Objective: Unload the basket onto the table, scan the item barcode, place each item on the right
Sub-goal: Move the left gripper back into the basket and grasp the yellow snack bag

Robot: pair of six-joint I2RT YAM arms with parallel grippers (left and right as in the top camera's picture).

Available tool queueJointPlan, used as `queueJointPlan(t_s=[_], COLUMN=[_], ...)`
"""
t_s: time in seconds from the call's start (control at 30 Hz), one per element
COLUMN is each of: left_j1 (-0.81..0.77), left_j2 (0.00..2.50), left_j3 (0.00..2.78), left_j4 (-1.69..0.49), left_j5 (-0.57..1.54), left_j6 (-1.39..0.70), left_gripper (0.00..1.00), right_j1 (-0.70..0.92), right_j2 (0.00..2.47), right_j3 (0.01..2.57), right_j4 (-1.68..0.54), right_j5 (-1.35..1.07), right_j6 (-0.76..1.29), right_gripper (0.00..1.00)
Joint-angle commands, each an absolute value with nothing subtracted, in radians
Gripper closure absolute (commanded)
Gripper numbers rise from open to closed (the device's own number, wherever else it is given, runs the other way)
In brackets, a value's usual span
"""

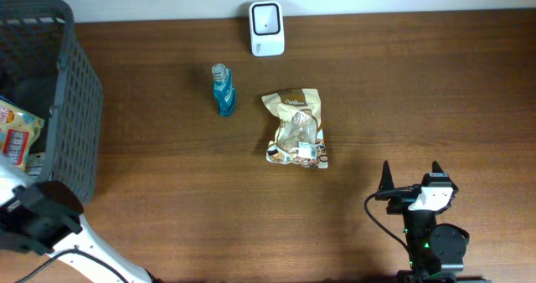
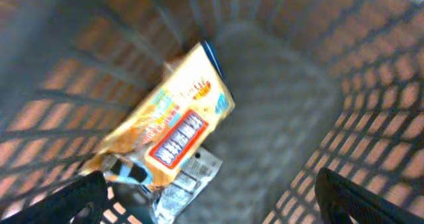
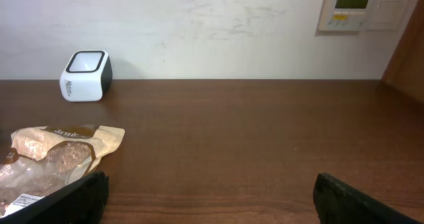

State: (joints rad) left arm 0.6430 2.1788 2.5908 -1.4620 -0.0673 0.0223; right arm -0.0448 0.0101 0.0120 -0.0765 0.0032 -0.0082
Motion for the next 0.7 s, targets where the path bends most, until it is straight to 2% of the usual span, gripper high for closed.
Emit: queueJointPlan(t_s=[0.0, 0.13, 0.3, 0.43, 0.67], left_j1=[0.644, 0.646, 0.647, 0.646, 0.690], left_j2=[2.165, 2.165, 2.165, 2.165, 2.169], left_j3=[2.418, 2.262, 2.111, 2.053, 1.982], left_j4=[-1.398, -1.294, -1.126, -1.031, -0.951], left_j5=[-0.063, -0.215, -0.290, -0.267, -0.265], left_j6=[0.244, 0.303, 0.437, 0.566, 0.640], left_gripper=[0.02, 0.01, 0.03, 0.03, 0.04], right_j1=[-0.039, -0.039, -0.039, -0.039, -0.039], right_j2=[0.004, 0.004, 0.004, 0.004, 0.004], right_j3=[0.006, 0.006, 0.006, 0.006, 0.006], right_j4=[-0.082, -0.082, -0.082, -0.082, -0.082], right_j5=[0.012, 0.012, 0.012, 0.012, 0.012], right_j6=[-0.010, -0.010, -0.010, -0.010, -0.010], right_gripper=[0.02, 0.02, 0.02, 0.02, 0.02])
